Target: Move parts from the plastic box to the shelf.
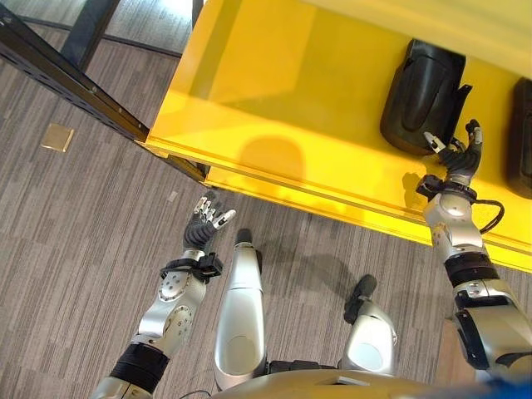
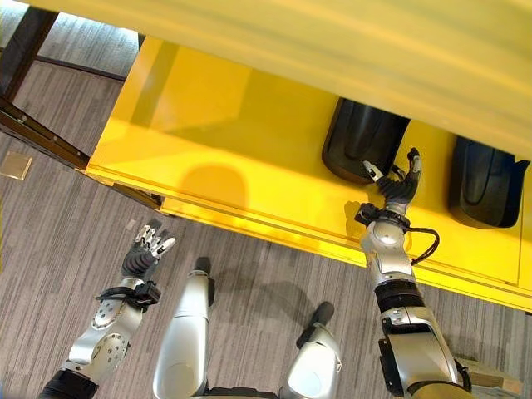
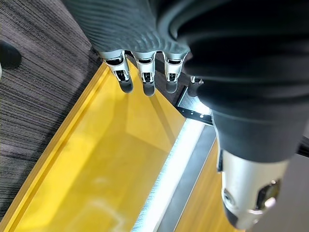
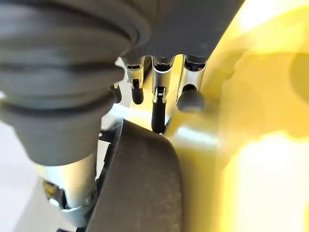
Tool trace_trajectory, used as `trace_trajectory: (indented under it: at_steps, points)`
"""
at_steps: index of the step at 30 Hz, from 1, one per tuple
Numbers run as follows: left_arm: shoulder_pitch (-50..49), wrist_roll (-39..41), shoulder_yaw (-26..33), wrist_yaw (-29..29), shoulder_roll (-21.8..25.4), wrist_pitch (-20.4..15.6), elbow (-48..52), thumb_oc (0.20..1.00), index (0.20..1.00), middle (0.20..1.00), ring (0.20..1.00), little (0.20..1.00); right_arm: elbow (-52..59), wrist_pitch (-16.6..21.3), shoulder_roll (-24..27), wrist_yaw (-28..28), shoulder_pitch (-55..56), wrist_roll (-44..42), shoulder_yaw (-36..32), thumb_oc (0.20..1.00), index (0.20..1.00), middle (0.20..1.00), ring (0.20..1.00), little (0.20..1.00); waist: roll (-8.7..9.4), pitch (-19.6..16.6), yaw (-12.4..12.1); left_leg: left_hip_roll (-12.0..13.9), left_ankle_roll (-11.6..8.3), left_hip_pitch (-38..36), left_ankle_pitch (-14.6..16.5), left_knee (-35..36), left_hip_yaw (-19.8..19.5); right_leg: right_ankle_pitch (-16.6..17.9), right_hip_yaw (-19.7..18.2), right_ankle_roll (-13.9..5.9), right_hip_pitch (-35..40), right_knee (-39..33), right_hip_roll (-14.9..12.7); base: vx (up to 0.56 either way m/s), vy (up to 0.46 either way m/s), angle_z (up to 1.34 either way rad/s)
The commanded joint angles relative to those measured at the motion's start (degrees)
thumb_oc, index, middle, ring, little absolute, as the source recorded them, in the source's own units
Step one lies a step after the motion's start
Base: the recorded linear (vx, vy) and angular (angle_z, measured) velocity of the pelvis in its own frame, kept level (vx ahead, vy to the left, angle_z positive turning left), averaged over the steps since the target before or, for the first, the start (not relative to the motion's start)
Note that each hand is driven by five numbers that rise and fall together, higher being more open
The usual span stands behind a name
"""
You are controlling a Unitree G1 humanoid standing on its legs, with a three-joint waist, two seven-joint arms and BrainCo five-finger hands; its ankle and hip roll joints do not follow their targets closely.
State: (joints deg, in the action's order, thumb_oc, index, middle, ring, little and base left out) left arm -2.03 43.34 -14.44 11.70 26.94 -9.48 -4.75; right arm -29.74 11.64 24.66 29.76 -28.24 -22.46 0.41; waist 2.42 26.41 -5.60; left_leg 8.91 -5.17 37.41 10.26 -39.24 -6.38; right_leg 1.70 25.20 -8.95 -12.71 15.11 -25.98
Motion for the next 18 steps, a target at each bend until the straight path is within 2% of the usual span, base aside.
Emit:
trace_trajectory:
  at_steps: [1, 11, 18]
  points:
    - [-0.32, -0.91, 0.95, 0.30, -2.77, -3.12, 2.50, 1.000, 1.000, 1.000, 1.000, 1.000, 0.59, -1.79, -0.60, 2.05, 3.38, 3.35, -2.87, 1.000, 1.000, 1.000, 1.000, 1.000, -3.13, 3.39, -0.74, -1.53, 2.21, -6.14, -0.54, 7.05, 4.47, -8.90, -0.69, -1.11, -3.75, 17.80, 0.42, 0.00, 0.000, 0.00]
    - [-0.39, -2.06, 1.77, 0.01, -3.11, -3.32, 3.52, 1.000, 1.000, 1.000, 1.000, 1.000, 13.88, -2.67, -0.49, 5.64, 8.89, 14.43, -6.69, 1.000, 1.000, 1.000, 1.000, 1.000, -3.04, 3.39, 0.24, -1.62, 2.42, -6.37, -0.21, 6.67, 4.50, -9.29, -1.35, -1.33, -4.05, 18.47, 0.18, 0.00, 0.000, 0.00]
    - [-0.53, -4.71, 3.01, 0.32, -2.53, -4.12, 5.05, 1.000, 1.000, 1.000, 1.000, 1.000, 22.97, -2.28, -1.38, 5.47, 13.27, 19.88, -7.87, 1.000, 1.000, 1.000, 1.000, 1.000, -2.84, 3.39, 1.08, -1.54, 2.32, -6.92, -0.27, 6.86, 4.70, -9.45, -1.70, -1.54, -3.88, 18.67, 0.18, 0.00, 0.000, 0.00]
